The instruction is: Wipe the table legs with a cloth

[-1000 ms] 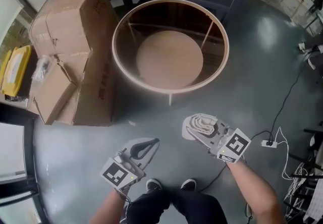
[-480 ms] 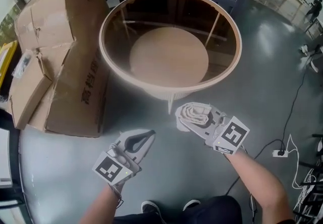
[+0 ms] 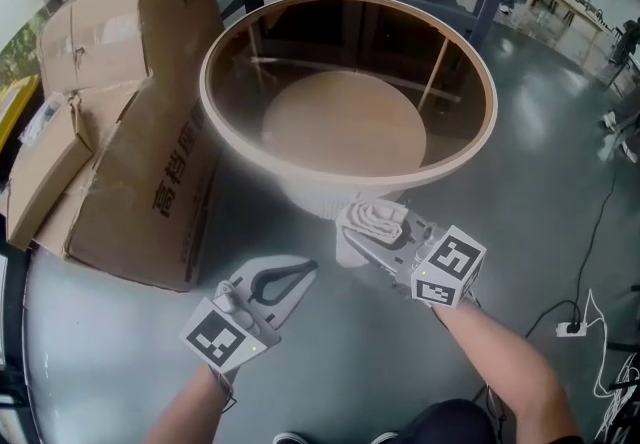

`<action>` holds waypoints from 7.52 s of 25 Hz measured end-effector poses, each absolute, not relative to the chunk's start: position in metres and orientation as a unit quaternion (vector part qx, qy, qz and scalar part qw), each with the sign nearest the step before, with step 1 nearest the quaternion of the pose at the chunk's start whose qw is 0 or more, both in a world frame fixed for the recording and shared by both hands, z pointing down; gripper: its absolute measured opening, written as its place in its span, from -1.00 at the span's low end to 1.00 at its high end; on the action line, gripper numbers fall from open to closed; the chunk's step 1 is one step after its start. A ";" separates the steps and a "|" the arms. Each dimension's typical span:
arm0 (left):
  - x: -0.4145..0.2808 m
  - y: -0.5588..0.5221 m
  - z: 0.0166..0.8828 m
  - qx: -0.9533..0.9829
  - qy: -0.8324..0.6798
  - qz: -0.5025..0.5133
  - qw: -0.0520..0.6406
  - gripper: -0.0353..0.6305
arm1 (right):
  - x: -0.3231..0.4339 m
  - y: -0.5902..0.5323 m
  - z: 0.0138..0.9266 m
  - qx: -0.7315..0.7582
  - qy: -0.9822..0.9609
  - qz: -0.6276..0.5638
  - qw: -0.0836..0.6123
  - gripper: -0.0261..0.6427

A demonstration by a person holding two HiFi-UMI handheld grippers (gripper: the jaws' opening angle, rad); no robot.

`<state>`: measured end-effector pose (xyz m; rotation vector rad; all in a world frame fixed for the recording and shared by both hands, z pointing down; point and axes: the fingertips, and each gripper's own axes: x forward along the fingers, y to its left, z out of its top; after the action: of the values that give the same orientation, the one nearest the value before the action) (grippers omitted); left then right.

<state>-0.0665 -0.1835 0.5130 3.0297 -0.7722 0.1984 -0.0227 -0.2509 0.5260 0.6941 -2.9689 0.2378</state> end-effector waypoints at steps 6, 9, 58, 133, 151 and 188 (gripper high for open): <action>-0.057 -0.173 0.535 0.969 -0.237 0.063 -0.002 -0.88 | -0.027 -0.257 0.522 0.222 -0.965 0.129 0.043 -0.67; -0.054 -0.174 0.540 0.970 -0.234 0.061 -0.006 -0.88 | -0.028 -0.265 0.518 0.224 -0.956 0.184 0.042 -0.68; -0.059 -0.159 0.656 0.960 -0.257 0.082 0.069 -0.88 | 0.000 -0.271 0.808 0.325 -0.907 0.223 0.150 -0.69; -0.050 -0.168 0.693 0.951 -0.268 0.077 0.135 -0.88 | 0.005 -0.249 0.770 0.312 -0.905 0.251 0.145 -0.69; -0.026 -0.200 0.534 0.970 -0.237 0.004 -0.048 -0.88 | -0.032 -0.266 0.525 0.242 -0.962 0.121 -0.022 -0.70; -0.044 -0.135 0.695 0.959 -0.244 0.079 0.122 -0.88 | 0.008 -0.270 0.835 0.328 -0.889 0.282 0.149 -0.69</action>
<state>-0.0436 -0.1352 0.6948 2.7993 -0.7119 0.2311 0.0076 -0.2696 0.8352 0.9431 -2.5569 0.8112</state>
